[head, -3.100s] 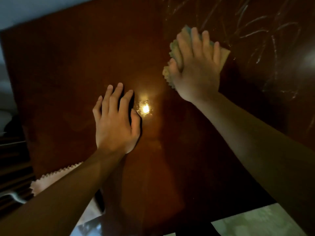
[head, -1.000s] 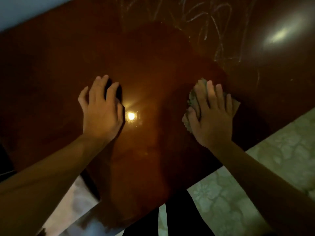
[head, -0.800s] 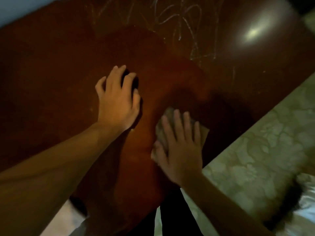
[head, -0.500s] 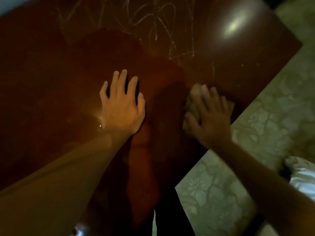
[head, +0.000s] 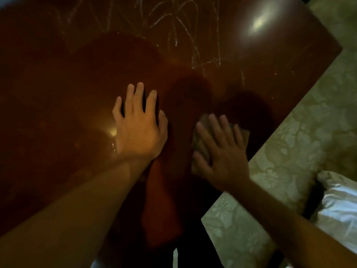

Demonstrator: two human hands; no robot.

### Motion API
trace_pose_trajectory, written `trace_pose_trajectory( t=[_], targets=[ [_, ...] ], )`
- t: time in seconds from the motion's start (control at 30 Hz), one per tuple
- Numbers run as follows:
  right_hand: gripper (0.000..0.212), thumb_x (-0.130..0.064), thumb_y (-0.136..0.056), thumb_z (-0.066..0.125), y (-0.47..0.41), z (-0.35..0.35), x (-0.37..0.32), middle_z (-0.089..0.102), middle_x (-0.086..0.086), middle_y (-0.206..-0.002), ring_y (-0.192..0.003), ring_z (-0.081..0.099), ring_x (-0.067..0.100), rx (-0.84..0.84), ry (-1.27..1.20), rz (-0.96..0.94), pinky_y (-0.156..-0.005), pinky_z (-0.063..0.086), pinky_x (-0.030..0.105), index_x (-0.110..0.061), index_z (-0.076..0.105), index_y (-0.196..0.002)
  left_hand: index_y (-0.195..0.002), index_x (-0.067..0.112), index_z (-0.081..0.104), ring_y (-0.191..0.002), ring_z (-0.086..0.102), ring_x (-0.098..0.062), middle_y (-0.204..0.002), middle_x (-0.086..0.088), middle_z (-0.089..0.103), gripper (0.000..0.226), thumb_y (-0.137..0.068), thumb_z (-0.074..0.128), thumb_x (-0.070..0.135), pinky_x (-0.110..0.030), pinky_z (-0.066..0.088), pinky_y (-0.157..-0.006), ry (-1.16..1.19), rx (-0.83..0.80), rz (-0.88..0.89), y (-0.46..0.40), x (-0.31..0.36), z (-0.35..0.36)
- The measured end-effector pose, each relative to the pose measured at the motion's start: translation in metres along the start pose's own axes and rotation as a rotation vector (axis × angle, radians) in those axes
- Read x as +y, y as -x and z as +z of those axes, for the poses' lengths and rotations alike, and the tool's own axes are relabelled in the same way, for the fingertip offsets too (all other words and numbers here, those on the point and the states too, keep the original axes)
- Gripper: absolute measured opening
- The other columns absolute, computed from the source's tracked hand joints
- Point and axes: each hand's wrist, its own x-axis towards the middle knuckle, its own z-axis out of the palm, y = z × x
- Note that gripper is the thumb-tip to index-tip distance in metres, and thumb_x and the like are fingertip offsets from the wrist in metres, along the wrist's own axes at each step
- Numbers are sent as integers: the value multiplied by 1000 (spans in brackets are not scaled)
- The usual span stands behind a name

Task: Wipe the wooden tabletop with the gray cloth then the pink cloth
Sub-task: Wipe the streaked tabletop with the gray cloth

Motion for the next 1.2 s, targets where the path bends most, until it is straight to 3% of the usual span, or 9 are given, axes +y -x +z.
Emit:
trace_pose_trajectory(
  t=[0.13, 0.23, 0.3, 0.43, 0.53, 0.73, 0.87, 1.03, 1.2],
  targets=[
    [73, -64, -99, 18, -73, -21, 49, 3, 4, -173, -159, -3, 27, -21, 15, 316, -127, 0, 54, -32, 9, -164, -149, 11, 41, -153, 17, -33, -161, -19, 29, 50, -105, 39, 35, -53, 10, -121, 32, 12, -10, 0, 0, -1],
    [74, -62, -99, 17, -94, -27, 50, 4, 6, -173, -159, -1, 30, -12, 14, 340, -127, 2, 56, -28, 8, -165, -148, 11, 42, -153, 17, -33, -161, -18, 31, 49, -105, 41, 34, -52, 9, -122, 46, 26, -21, 0, -1, 0],
    [74, -61, -100, 19, -79, -20, 23, 2, 8, -173, -159, -2, 31, -13, 22, 287, -127, 0, 55, -27, 6, -165, -148, 11, 42, -153, 18, -33, -160, -18, 31, 49, -105, 42, 34, -52, 9, -122, 49, 30, -20, 0, -1, 0],
    [72, -60, -100, 32, -20, 4, -43, 16, 10, -171, -159, 9, 32, -5, 32, -31, -127, 3, 53, -25, 23, -163, -149, 12, 40, -154, 17, -31, -162, -17, 29, 51, -104, 41, 35, -51, 8, -122, 38, 8, -33, 0, -1, -2],
    [70, -62, -100, 32, -35, -6, -6, 16, 7, -171, -159, 9, 30, -61, 31, -204, -126, 6, 55, -30, 22, -162, -149, 12, 40, -154, 16, -31, -162, -17, 29, 51, -104, 41, 35, -50, 7, -122, 38, -3, -37, 0, 1, -2],
    [69, -55, -103, 26, -113, -39, 88, 7, 8, -173, -159, 1, 33, -21, -6, 299, -127, 4, 58, -28, 13, -165, -149, 12, 41, -154, 15, -31, -162, -17, 29, 50, -104, 42, 34, -51, 6, -122, 53, -3, -42, -1, 1, -1],
    [70, -57, -102, 23, -67, -22, 48, 5, 5, -173, -159, -1, 29, 11, -2, 233, -127, -4, 51, -27, 12, -164, -149, 12, 40, -154, 16, -31, -161, -17, 29, 51, -104, 40, 36, -53, 8, -122, 50, -5, -41, -2, -1, -1],
    [63, -51, -102, 35, 12, -14, 40, 22, 8, -170, -159, 13, 30, 15, -9, 37, -126, 11, 57, -25, 29, -159, -149, 12, 40, -153, 16, -32, -161, -18, 30, 51, -104, 40, 37, -54, 9, -122, 29, -16, -36, -2, 0, -2],
    [70, -59, -101, 24, -53, -30, 85, 7, 5, -173, -159, -1, 29, -19, -10, 282, -126, 2, 54, -30, 14, -163, -149, 13, 40, -153, 17, -32, -161, -17, 30, 53, -104, 34, 39, -55, 12, -122, 3, -22, -34, -1, 0, -2]
  ],
)
